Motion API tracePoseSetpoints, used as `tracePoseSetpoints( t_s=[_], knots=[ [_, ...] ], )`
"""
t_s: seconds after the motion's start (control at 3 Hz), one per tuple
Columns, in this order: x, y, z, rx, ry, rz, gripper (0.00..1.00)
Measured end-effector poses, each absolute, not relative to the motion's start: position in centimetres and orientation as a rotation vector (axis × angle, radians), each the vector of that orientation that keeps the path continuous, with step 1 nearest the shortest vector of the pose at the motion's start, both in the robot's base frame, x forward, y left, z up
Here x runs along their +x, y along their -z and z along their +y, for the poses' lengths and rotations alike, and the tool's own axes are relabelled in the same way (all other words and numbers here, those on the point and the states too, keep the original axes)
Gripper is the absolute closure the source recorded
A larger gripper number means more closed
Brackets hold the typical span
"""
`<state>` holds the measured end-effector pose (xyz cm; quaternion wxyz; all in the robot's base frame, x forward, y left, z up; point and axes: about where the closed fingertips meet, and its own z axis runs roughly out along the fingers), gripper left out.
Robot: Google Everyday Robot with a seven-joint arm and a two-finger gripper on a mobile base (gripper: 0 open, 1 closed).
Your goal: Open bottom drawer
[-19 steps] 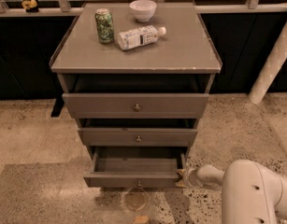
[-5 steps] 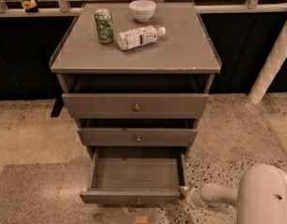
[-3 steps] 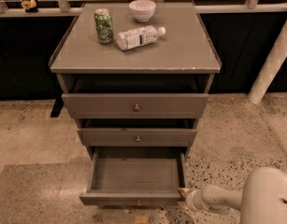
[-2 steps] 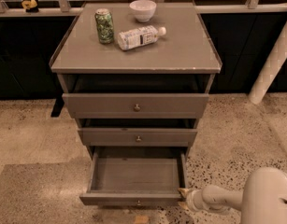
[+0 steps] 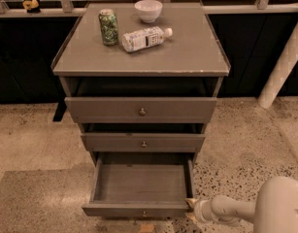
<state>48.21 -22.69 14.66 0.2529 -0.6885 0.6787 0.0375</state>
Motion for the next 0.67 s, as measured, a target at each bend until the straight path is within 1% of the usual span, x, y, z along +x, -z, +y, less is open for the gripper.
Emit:
tracePoseSetpoints(
  t_s=[0.33,0.67],
  knots=[
    [46.30,-13.97,-22.96,-1.852,-0.110,1.860,1.00],
    [46.26,-14.55,-22.95,-1.852,-0.110,1.860,1.00]
  ],
)
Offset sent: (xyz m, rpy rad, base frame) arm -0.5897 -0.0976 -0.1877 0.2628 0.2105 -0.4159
